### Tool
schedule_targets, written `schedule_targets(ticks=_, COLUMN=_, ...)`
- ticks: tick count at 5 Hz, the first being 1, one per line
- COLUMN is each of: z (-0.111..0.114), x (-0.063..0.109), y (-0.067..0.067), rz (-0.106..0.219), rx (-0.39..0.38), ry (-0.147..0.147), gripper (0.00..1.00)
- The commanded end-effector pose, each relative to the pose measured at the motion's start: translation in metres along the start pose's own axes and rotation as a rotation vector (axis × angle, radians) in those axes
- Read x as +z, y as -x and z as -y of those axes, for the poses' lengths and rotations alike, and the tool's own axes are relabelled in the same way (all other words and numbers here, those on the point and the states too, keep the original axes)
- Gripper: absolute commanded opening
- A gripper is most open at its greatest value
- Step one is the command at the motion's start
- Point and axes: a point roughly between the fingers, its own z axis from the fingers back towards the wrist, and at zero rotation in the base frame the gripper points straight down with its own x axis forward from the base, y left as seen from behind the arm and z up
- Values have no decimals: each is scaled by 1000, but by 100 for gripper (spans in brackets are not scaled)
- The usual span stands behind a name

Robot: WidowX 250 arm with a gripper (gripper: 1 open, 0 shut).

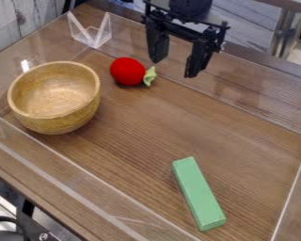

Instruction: Put the green stick in the brown bowl

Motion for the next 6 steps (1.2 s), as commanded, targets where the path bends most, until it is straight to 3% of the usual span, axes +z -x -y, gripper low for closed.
schedule_targets(ticks=1, z=2, x=-10, y=13, rz=-28, rx=82, ry=14, gripper=100)
schedule_targets(ticks=2, z=16, x=-29, y=36, rz=-40, rx=219, ry=41, gripper=100)
schedule_targets(ticks=4, z=50, x=-52, y=67, rz=-5, rx=524, ry=115, gripper=100)
schedule_targets(ticks=6, z=55, x=-64, y=71, rz=58, rx=726, ry=179, gripper=100)
